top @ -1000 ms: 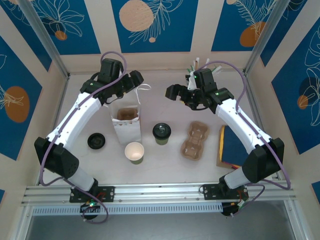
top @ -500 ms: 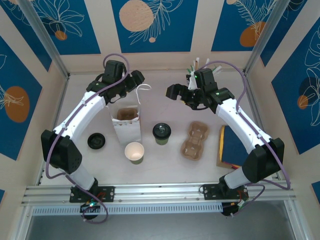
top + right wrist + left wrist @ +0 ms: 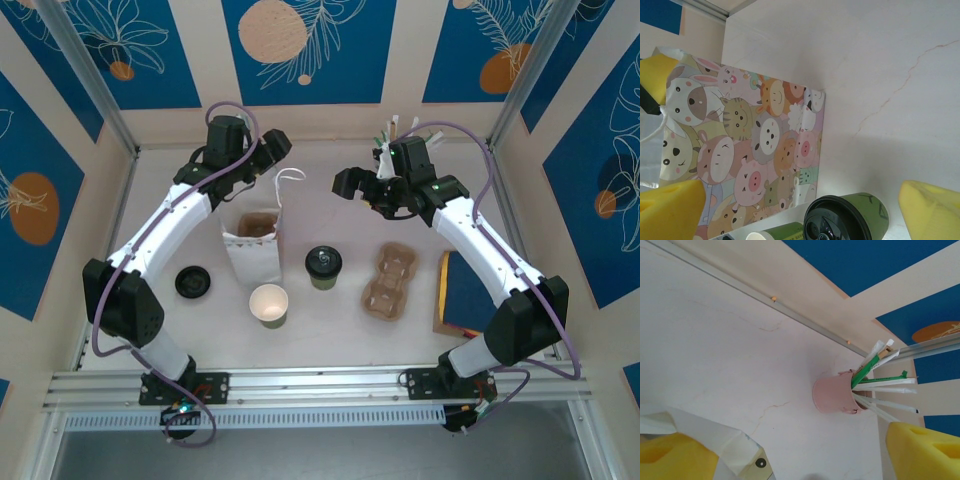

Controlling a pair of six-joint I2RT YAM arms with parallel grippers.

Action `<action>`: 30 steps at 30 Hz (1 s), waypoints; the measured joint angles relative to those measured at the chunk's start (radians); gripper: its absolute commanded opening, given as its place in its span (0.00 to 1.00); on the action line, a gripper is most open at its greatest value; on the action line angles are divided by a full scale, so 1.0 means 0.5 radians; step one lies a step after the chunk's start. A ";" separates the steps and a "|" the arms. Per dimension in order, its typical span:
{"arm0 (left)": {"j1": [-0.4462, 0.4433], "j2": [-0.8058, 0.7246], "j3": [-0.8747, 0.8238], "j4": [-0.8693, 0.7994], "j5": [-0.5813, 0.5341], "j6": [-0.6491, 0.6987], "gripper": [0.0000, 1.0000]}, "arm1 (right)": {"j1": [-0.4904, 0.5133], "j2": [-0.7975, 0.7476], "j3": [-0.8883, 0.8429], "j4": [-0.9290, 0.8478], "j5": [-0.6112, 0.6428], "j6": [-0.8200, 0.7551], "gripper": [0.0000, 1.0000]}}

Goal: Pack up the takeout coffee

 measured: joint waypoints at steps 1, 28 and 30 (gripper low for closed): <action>0.000 -0.002 -0.006 0.023 0.005 0.001 0.84 | 0.000 0.002 0.000 0.000 -0.001 0.000 0.99; 0.002 -0.017 -0.089 0.224 0.117 -0.067 0.53 | 0.001 0.024 -0.006 0.001 -0.035 0.000 0.99; 0.002 -0.018 -0.089 0.224 0.117 -0.076 0.46 | 0.001 0.024 -0.014 -0.001 -0.035 0.000 0.99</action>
